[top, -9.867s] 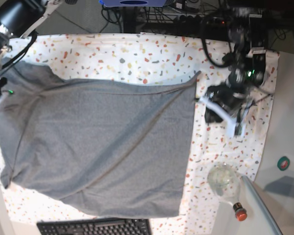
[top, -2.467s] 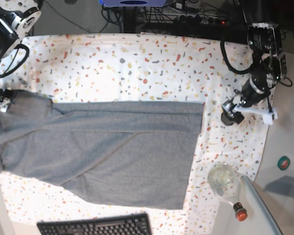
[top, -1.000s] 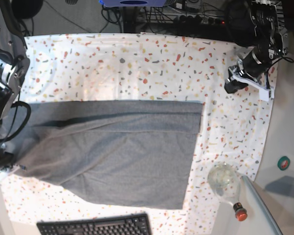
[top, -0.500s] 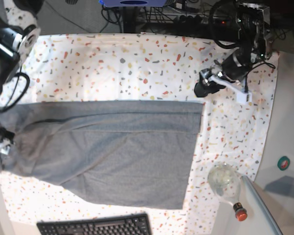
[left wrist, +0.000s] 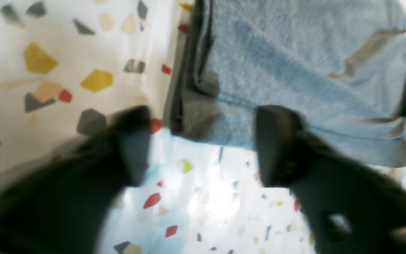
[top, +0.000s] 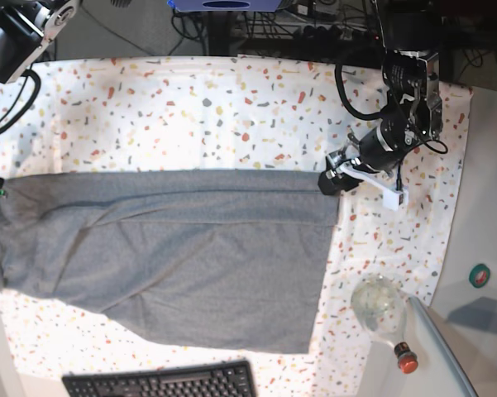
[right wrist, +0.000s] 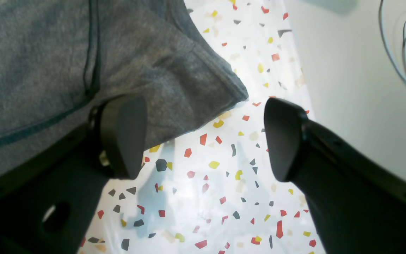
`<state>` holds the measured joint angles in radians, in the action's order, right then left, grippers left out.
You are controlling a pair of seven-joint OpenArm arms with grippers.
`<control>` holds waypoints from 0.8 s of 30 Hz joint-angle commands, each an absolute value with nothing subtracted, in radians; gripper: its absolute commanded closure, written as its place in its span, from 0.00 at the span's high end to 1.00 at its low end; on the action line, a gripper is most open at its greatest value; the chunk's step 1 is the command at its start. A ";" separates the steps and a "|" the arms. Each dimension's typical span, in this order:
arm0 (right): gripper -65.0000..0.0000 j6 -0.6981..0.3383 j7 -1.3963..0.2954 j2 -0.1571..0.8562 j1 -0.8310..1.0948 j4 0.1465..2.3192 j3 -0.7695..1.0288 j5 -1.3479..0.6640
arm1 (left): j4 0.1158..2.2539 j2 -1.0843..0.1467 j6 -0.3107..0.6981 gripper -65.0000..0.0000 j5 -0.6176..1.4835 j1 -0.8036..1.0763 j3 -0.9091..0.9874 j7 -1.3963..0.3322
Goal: Layout the t-shirt on the table in an organized manner, then fold the t-shirt properly
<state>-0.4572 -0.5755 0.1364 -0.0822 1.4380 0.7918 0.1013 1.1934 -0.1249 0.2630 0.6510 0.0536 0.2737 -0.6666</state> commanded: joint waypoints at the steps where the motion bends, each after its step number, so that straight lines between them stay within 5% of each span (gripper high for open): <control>1: 0.75 -0.458 -0.553 0.154 -0.097 1.457 0.796 0.091 | 1.198 -0.124 0.257 0.52 0.638 0.058 0.275 -0.680; 4: 0.75 -0.458 -0.553 0.154 -0.096 1.457 0.800 0.091 | 1.198 -0.124 0.257 0.43 0.618 0.058 0.275 -0.680; 17: 0.75 -0.458 -0.553 0.153 -0.096 1.457 0.800 0.091 | 1.198 -0.127 0.257 0.41 0.616 0.051 0.275 -0.680; 24: 0.75 -0.458 -0.553 0.153 -0.096 1.457 0.800 0.091 | 1.155 -0.128 0.257 0.03 0.616 0.042 0.282 -0.679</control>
